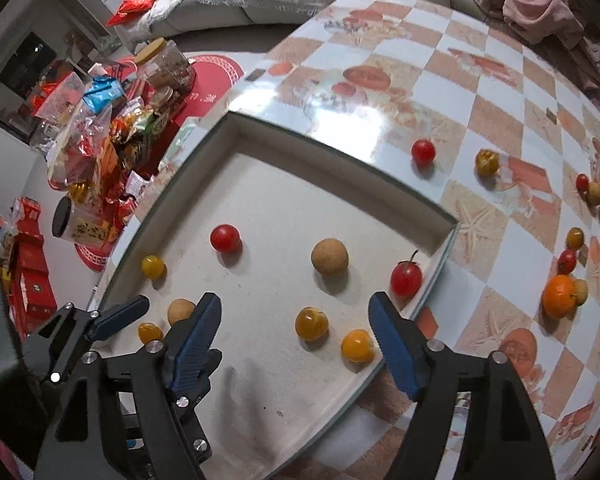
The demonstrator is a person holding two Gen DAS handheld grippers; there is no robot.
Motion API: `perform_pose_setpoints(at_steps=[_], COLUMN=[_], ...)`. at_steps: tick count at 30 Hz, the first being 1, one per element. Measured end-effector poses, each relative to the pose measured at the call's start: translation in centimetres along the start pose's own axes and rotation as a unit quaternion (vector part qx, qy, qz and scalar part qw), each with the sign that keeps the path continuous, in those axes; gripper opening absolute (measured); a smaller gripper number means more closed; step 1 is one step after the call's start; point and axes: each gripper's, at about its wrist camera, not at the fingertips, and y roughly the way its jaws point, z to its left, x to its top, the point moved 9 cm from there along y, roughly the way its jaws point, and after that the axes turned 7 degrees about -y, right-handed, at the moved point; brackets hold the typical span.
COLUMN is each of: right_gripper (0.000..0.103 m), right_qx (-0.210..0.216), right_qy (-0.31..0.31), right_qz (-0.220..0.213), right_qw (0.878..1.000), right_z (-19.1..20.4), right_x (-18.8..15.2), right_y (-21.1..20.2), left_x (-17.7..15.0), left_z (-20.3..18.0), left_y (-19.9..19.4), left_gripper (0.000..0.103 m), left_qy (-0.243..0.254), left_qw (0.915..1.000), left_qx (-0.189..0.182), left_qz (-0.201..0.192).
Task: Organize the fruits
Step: 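Open both tools to release the kiwi and tomato in the tray, then move both open tools back over the table toward another kiwi and orange tomato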
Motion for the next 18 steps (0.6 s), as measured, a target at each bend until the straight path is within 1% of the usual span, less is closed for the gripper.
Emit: perform_pose_setpoints(at_steps=[3,6,10,14,18], right_gripper=[0.085,0.087,0.087,0.087,0.087], right_qx=[-0.002,-0.008,-0.020,-0.041,-0.069], right_qy=[0.012,0.035,0.079,0.118,0.167], right_qz=[-0.010,-0.021,-0.034,-0.038,-0.037], right_qw=[1.000,0.999,0.996,0.991,0.983], right_z=[-0.8,-2.4,-5.9,-10.0,-14.9], right_x=[0.0,-0.4,-2.0,-4.4,-7.8], right_y=[-1.1,-2.2,-4.0,-5.5,-6.8], left_x=[0.1,0.3,1.0,2.0,3.0], left_z=[-0.7,-1.8,-4.2,-7.9,-12.6], left_y=[-0.5,-1.0,-1.7,-2.5,-3.1], left_gripper=[0.072,0.072,0.072,0.072,0.072], left_qy=[0.008,0.020,0.039,0.068,0.096], left_qw=[1.0000,0.9998,0.9992,0.9975,0.9943], left_qx=[0.003,0.006,-0.001,-0.019,-0.042], left_qz=[0.001,0.001,-0.003,-0.010,-0.018])
